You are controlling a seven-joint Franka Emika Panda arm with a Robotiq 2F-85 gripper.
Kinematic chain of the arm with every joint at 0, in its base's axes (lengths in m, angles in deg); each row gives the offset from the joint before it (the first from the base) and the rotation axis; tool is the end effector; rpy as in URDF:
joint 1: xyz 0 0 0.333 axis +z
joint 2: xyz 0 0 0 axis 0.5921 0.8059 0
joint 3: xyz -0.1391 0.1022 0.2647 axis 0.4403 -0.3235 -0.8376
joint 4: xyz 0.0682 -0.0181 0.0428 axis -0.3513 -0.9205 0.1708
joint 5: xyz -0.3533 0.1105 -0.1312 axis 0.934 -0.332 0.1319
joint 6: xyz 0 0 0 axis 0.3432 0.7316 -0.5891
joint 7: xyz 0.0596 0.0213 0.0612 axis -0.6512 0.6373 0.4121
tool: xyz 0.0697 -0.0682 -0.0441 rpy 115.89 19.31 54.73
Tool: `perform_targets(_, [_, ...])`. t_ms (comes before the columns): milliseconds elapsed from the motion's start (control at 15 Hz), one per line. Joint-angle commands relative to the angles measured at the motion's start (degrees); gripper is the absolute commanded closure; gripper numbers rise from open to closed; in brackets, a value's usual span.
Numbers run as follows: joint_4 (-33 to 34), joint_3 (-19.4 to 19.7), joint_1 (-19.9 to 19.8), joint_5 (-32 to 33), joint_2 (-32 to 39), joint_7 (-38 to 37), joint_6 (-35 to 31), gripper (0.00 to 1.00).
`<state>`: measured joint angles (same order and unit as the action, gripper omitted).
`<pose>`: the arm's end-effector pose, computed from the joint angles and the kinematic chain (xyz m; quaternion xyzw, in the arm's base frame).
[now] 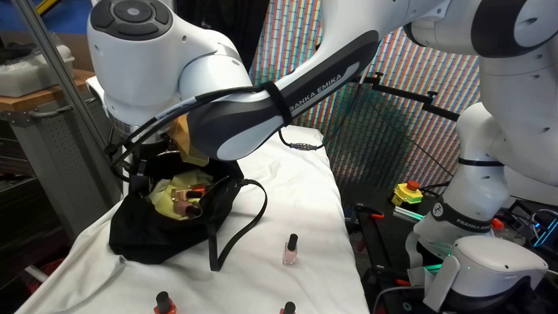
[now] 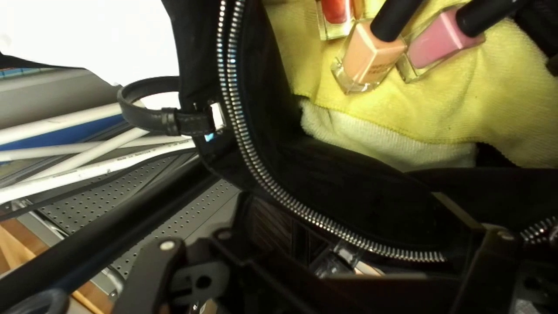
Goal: Put all the nail polish in the black bag
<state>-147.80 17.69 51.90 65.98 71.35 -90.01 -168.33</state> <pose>0.7161 0.1861 0.3210 0.9444 0.1648 0.1475 0.2433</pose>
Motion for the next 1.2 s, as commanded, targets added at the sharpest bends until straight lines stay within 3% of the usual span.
perform_targets(0, [-6.6,0.2,2.6,-1.2,-6.8,-1.2,2.0,0.00])
perform_targets(533, [-30.9,-3.9,6.7,-0.3,-25.8,-15.0,2.1,0.00])
perform_targets(867, [-47.1,-8.5,5.0,-1.4,-37.0,-20.5,0.6,0.00])
perform_targets(1133, [-56.2,-10.5,3.1,-3.9,-42.6,-19.0,-1.9,0.00])
